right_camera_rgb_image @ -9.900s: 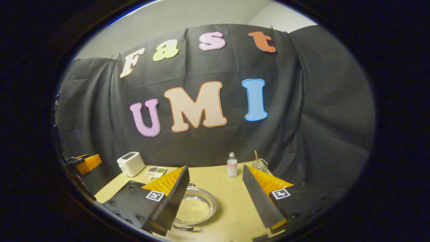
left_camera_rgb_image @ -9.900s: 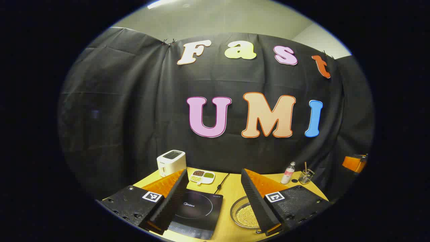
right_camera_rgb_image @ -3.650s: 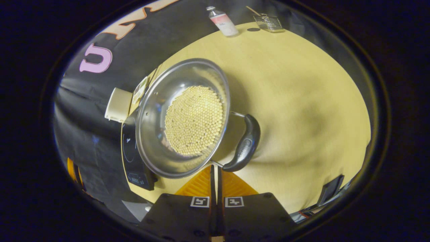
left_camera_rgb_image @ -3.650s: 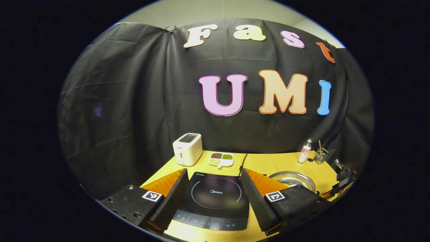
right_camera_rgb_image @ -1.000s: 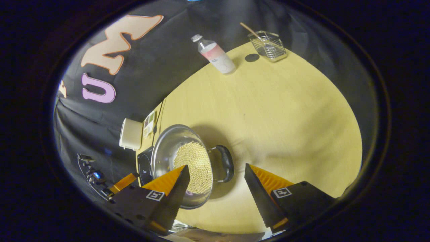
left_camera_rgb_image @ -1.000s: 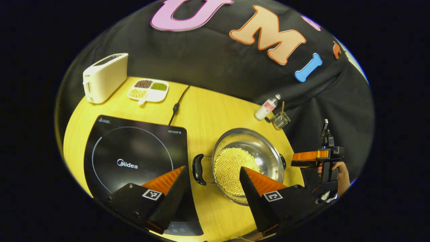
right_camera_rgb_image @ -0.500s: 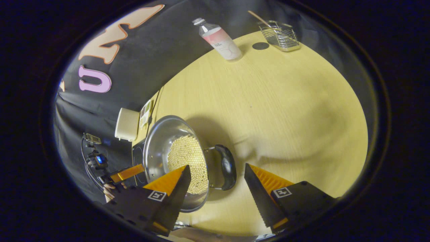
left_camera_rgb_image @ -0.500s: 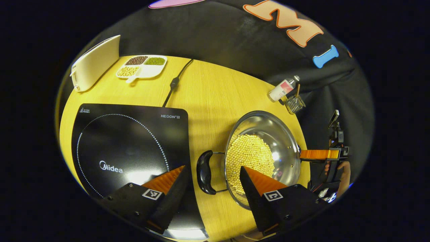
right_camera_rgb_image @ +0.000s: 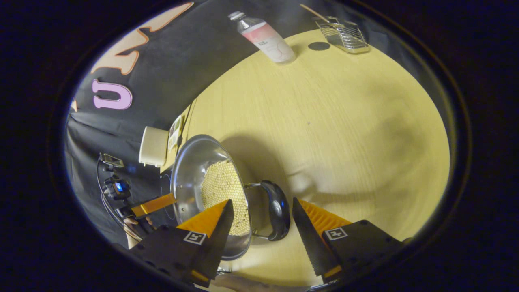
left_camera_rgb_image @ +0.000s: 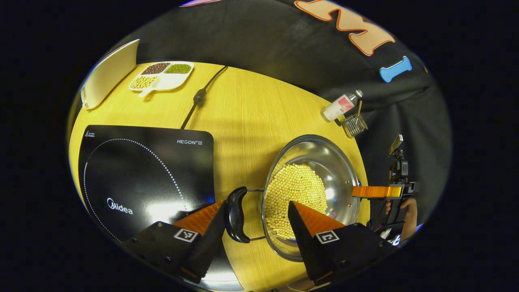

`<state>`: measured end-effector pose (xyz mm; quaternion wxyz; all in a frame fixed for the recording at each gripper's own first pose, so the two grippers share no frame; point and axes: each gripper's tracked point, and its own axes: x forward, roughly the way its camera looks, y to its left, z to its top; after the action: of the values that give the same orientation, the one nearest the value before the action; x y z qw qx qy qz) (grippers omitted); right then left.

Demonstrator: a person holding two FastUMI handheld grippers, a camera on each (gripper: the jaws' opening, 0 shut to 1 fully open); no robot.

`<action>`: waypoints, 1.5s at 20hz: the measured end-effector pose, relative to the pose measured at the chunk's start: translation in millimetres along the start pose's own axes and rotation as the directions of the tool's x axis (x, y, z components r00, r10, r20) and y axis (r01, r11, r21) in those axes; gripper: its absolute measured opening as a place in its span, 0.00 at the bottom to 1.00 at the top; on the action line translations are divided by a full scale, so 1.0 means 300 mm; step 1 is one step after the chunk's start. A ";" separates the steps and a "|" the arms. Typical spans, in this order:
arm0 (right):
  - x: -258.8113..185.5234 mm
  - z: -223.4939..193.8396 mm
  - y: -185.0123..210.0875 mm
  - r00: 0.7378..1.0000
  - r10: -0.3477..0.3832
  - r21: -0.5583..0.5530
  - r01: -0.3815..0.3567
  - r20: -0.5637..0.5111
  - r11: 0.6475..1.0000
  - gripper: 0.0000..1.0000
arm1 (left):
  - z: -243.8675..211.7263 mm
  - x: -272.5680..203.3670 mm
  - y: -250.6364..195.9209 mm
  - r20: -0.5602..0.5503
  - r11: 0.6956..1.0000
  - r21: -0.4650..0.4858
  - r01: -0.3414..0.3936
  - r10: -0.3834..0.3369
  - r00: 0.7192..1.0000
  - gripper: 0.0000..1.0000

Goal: First push the handle of the pot to place it horizontally, then grasp the pot with both hands and set it on the induction cooktop.

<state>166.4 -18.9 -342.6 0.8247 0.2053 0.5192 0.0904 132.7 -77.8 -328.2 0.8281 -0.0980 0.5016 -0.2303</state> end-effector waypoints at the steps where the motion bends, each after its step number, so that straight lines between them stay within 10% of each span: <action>1: 0.007 0.000 -0.004 1.000 -0.002 -0.003 0.002 -0.001 1.000 0.90 | 0.003 0.009 0.003 -0.003 1.000 0.001 0.001 -0.001 1.000 0.88; 3: 0.015 0.006 -0.023 1.000 -0.022 -0.005 0.022 -0.008 1.000 0.55 | 0.004 0.019 0.005 -0.015 1.000 0.010 0.003 -0.003 1.000 0.80; 4: 0.021 -0.003 -0.022 1.000 -0.026 -0.008 0.026 -0.015 1.000 0.53 | -0.003 0.035 0.007 -0.028 1.000 0.015 0.001 -0.001 1.000 0.76; 9: 0.018 -0.009 -0.061 0.998 -0.058 -0.032 0.057 -0.022 0.998 0.49 | -0.025 0.074 0.021 -0.082 1.000 -0.002 -0.027 0.027 0.996 0.58; 30: -0.153 -0.122 0.145 0.999 -0.018 -0.164 0.027 0.052 0.986 0.51 | -0.115 -0.256 0.011 0.030 0.987 -0.096 -0.126 0.130 0.991 0.51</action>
<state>116.2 12.4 -300.0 0.8525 0.1329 0.4915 0.1185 73.4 -35.6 -285.6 0.8446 -0.1083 0.5021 -0.1511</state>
